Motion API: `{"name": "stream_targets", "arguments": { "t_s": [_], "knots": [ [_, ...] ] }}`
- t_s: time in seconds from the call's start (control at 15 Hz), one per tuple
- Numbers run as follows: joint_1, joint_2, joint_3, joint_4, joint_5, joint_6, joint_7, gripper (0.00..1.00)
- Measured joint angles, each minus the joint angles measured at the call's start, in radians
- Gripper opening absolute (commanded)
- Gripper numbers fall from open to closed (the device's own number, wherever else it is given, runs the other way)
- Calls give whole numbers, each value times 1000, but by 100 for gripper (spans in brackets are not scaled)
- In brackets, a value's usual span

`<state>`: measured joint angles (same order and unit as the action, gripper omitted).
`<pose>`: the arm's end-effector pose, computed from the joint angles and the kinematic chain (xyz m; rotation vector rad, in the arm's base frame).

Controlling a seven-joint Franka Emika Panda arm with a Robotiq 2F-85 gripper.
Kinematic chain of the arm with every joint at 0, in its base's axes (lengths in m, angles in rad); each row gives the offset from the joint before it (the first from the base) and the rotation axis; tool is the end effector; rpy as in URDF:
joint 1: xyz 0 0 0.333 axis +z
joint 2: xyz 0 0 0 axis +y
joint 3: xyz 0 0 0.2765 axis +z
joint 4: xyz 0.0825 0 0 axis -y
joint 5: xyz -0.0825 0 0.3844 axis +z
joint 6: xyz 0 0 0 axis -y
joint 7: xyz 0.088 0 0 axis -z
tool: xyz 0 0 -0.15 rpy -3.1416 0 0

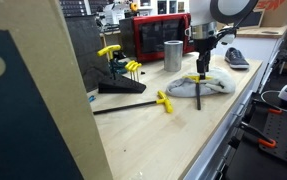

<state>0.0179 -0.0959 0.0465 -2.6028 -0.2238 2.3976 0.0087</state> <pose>0.4215 0.0183 0.1973 2.9676 0.3406 -0.1554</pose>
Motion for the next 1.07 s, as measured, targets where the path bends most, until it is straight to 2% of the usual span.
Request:
{"name": "stream_targets", "arguments": {
  "t_s": [0.27,0.4,0.47,1.07],
  "knots": [
    [19,0,3,0,18,0,0,13],
    [24,0,6,1,30,0,0,2],
    [26,0,6,1,34,0,0,6],
    [25,-43,-12,1,89,0,-32,6]
  ]
}}
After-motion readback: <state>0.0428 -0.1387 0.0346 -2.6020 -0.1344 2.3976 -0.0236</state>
